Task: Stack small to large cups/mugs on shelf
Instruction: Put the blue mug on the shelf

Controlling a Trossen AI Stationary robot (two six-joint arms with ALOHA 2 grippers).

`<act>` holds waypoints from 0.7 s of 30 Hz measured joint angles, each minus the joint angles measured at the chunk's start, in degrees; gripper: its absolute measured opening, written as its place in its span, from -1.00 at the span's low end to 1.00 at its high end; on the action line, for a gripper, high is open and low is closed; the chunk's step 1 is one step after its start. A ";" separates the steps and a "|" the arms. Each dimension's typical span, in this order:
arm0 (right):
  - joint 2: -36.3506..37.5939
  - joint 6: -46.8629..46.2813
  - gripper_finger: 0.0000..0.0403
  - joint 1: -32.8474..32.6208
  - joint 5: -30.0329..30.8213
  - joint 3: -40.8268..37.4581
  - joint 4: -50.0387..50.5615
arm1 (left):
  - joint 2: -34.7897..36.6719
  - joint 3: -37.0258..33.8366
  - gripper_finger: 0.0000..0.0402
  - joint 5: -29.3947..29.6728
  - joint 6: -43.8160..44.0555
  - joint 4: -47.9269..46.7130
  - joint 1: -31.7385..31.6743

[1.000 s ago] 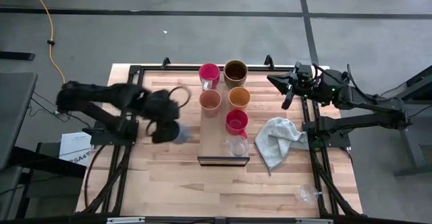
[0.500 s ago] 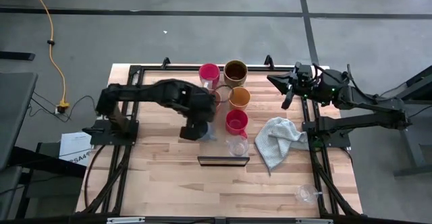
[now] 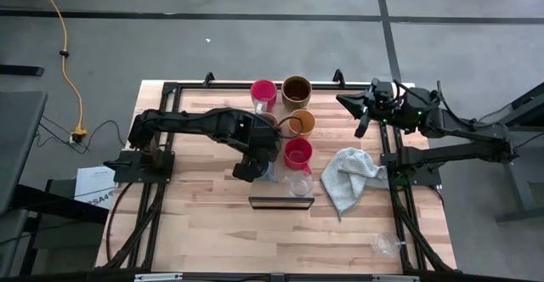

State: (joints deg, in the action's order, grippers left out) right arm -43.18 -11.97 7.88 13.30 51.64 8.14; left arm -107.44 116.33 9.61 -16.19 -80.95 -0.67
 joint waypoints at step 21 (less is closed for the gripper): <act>0.01 0.02 -1.00 0.00 0.00 0.00 0.00 | -0.50 -0.02 -0.68 0.07 -1.79 3.47 -0.07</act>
State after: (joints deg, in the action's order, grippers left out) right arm -43.17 -11.94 7.88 13.30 51.64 8.14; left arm -107.94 116.31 9.68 -17.98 -77.48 -0.73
